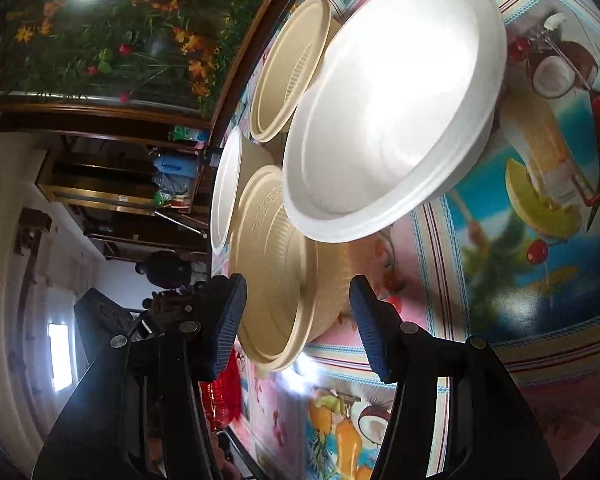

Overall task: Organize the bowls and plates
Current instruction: 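Grasp the rim of the beige plate with the left gripper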

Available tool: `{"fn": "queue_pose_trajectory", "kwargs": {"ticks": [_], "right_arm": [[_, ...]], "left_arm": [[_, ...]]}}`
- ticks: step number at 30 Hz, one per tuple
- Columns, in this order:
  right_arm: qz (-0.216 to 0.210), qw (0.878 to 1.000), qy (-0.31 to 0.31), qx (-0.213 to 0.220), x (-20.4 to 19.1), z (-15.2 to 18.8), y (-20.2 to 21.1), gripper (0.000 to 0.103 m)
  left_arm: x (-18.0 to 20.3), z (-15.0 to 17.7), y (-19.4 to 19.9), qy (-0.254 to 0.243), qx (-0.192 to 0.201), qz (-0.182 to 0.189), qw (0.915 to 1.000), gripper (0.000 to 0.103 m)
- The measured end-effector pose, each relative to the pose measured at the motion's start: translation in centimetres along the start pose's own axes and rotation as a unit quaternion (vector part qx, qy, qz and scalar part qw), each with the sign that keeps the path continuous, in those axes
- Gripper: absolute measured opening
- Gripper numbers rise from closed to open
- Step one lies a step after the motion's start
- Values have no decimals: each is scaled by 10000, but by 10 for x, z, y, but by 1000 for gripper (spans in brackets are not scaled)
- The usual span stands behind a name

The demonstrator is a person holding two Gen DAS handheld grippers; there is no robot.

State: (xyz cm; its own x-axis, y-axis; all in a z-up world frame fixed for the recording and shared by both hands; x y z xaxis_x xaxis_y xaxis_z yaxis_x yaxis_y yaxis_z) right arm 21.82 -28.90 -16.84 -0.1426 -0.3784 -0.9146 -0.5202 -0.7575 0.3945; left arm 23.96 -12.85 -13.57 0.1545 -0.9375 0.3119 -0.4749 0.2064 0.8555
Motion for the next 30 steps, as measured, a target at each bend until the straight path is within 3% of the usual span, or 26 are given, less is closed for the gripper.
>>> {"fn": "queue_pose_trajectory", "kwargs": {"ticks": [5, 18, 22, 30], "right_arm": [[167, 9998, 72, 81, 0, -3, -1, 54], [694, 9961, 452, 288, -1, -9, -6, 53], [1000, 9918, 744, 271, -3, -9, -11, 36], [1149, 9858, 1172, 345, -9, -13, -12, 22]], "left_arm": [[-2, 0, -3, -40, 31, -52, 10000, 53], [-4, 2, -6, -179, 102, -175, 9996, 32], [0, 6, -7, -401, 164, -240, 9988, 25], [9, 7, -2, -999, 619, -589, 9913, 12]]}}
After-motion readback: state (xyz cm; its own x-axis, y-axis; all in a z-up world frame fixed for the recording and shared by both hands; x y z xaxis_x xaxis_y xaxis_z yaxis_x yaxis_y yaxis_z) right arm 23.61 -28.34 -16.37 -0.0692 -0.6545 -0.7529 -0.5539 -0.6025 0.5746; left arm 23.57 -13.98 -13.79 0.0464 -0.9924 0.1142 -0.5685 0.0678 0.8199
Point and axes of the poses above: each gripper's, at about its wrist camera, not at the fingertips, and y roughly against the way its jaws point, x to its right, z to its underside, the point moved 6 cm from there along -y, roughly the way its jaws point, and after that the axes turned 4 degrees about -z, right-handed, at the moved point
